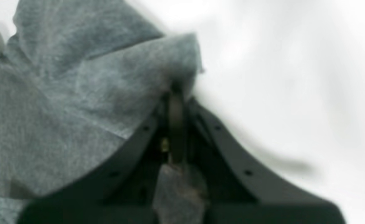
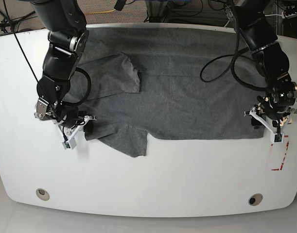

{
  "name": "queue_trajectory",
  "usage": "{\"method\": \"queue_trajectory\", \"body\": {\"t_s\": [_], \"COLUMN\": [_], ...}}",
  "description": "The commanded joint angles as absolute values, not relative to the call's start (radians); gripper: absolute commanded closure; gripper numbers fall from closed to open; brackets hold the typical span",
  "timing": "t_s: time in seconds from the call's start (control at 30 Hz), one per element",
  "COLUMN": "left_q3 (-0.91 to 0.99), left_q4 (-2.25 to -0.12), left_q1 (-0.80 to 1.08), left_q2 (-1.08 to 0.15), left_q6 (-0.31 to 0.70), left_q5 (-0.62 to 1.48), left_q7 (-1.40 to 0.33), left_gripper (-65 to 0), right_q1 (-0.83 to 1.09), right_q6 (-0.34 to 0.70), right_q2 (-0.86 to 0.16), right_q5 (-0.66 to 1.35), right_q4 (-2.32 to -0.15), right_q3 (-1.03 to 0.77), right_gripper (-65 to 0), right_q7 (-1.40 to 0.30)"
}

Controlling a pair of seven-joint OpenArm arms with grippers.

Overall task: Fold the T-shirt properly
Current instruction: 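Grasp the hem edge with both grippers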

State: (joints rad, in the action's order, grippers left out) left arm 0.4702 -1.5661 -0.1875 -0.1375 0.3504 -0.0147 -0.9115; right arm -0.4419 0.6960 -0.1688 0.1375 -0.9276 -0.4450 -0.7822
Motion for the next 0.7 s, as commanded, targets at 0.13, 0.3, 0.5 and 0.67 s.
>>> {"method": "queue_trajectory", "body": {"t_s": [0.13, 0.3, 0.5, 0.67], "left_q3": [0.475, 0.470, 0.470, 0.460], "left_q4": [-1.412, -1.253, -1.030, -0.892], "left_q1": [-0.294, -0.334, -0.414, -0.467], "left_q2": [-0.171, -0.208, -0.263, -0.289], "left_q6": [0.275, 0.275, 0.275, 0.277], "left_q5": [-0.013, -0.013, -0.010, -0.012], "left_q7": [-0.862, -0.753, -0.665, -0.598], "left_gripper": [-47.8, -48.2, -47.9, -47.9], "right_q1": [-0.472, -0.470, -0.467, -0.467], "right_q6": [0.698, 0.698, 0.698, 0.698], "right_q2": [-0.179, -0.179, -0.179, -0.177], "right_q5": [0.154, 0.154, 0.154, 0.154], "right_q4": [-0.947, -0.947, -0.947, -0.947], "right_q3": [-0.446, -0.446, -0.446, -0.446], "right_gripper": [0.0, 0.0, 0.0, 0.0], "right_q7": [-0.765, -0.765, -0.765, -0.765]}}
